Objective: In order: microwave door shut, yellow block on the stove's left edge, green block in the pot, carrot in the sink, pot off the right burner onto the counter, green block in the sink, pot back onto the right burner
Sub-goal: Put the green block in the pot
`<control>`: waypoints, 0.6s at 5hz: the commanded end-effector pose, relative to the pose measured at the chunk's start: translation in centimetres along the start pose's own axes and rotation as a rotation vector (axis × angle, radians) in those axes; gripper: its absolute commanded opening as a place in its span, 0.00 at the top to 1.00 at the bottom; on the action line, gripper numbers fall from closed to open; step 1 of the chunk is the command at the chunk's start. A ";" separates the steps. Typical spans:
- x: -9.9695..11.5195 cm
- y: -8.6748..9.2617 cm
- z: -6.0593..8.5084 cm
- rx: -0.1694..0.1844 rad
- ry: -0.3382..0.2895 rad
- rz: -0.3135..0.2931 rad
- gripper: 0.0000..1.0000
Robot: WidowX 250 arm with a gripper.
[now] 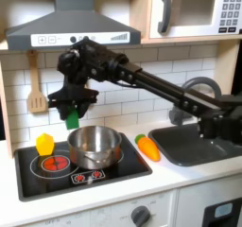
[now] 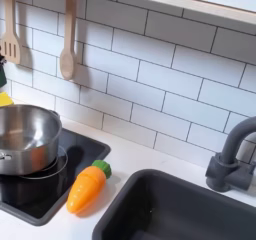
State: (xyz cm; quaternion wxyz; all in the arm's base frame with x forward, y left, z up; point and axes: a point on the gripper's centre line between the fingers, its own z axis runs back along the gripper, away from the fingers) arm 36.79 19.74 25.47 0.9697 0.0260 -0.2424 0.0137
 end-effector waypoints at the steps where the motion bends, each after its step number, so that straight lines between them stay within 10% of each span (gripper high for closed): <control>1: -2.3 -1.5 -0.7 -0.031 0.054 -0.058 1.00; 3: -3.3 -3.0 -1.4 -0.055 0.070 -0.102 1.00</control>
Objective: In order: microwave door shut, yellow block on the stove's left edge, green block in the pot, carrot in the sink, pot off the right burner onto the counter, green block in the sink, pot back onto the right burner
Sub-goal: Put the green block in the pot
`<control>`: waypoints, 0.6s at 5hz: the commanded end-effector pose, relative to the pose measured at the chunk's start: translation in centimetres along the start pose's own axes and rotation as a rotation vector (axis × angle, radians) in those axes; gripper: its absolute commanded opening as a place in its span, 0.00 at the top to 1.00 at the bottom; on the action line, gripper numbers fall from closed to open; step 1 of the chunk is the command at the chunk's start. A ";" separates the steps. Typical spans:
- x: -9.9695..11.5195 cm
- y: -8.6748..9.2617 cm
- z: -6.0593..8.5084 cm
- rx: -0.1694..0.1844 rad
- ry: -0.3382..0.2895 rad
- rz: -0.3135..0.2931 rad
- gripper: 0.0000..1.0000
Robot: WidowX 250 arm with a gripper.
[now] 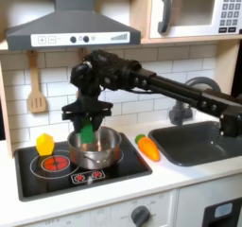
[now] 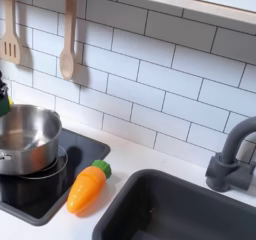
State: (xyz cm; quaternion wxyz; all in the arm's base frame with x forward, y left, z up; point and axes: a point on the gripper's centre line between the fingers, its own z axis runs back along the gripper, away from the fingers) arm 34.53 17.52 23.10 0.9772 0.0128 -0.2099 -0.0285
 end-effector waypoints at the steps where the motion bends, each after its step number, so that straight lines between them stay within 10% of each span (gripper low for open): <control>1: 0.5 -1.7 -1.0 -0.036 0.003 -0.048 1.00; 2: 1.1 -2.5 -1.0 -0.053 -0.025 -0.072 1.00; 3: 1.3 -2.3 -0.9 -0.042 -0.016 -0.065 0.69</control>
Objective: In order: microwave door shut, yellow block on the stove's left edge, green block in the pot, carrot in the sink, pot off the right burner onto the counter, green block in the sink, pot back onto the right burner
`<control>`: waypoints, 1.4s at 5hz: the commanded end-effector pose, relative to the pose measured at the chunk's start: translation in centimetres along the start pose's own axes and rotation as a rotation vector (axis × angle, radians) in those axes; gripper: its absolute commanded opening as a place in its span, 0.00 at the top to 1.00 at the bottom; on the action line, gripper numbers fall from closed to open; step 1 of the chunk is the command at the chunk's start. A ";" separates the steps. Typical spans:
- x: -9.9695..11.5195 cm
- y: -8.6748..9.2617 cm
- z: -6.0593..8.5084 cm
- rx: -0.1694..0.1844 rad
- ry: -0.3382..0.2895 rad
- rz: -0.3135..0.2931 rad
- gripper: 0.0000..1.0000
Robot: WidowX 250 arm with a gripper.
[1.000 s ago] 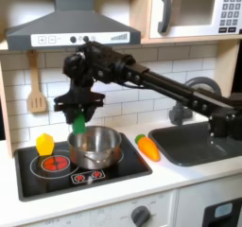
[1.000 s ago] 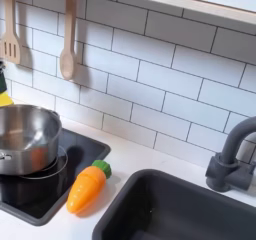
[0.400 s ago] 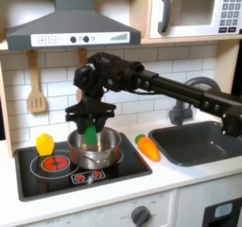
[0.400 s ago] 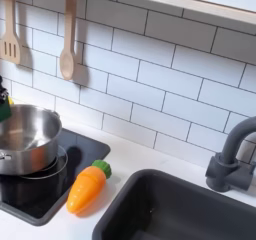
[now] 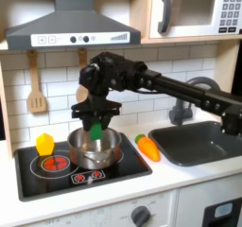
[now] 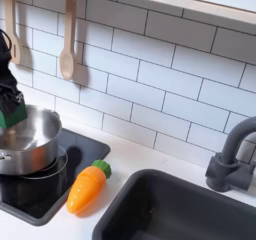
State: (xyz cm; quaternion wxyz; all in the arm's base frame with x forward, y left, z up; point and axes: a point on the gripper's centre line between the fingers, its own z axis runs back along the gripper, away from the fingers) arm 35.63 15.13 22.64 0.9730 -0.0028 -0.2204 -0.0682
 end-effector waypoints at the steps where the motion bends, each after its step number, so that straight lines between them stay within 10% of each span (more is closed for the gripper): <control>1: 0.5 1.1 0.5 0.002 -0.006 0.033 0.00; 3: 1.8 5.4 1.0 0.106 -0.026 0.104 0.00; 7: 2.1 6.7 0.9 0.111 -0.020 0.107 0.00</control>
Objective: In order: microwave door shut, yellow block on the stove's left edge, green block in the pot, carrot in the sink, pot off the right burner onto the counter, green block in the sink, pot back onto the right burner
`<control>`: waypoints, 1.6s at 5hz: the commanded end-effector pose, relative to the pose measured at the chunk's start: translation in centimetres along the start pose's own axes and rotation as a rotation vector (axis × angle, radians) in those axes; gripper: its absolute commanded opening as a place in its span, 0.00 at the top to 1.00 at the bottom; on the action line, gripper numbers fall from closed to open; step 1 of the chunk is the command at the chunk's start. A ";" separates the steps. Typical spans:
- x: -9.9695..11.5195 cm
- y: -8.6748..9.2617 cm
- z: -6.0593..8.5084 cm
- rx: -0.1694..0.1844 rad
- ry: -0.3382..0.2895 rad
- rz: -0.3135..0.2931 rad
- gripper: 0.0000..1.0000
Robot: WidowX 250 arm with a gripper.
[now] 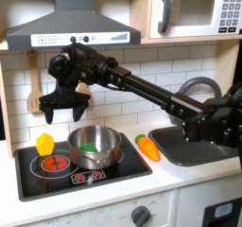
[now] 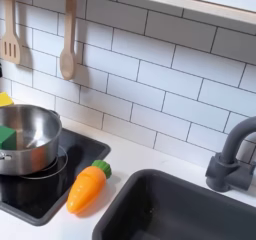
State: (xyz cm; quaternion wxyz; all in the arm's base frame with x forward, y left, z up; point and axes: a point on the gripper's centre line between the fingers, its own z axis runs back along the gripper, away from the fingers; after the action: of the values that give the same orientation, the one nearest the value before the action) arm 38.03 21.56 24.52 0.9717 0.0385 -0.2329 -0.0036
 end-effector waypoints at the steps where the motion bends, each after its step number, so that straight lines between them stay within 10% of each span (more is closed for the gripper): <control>1: -0.1 0.0 0.0 -0.002 0.003 0.000 0.00; 8: -2.3 -4.6 -1.1 -0.095 0.026 -0.082 0.00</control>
State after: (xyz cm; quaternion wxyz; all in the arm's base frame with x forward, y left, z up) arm 36.70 16.81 22.13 0.9742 -0.0001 -0.2184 -0.0574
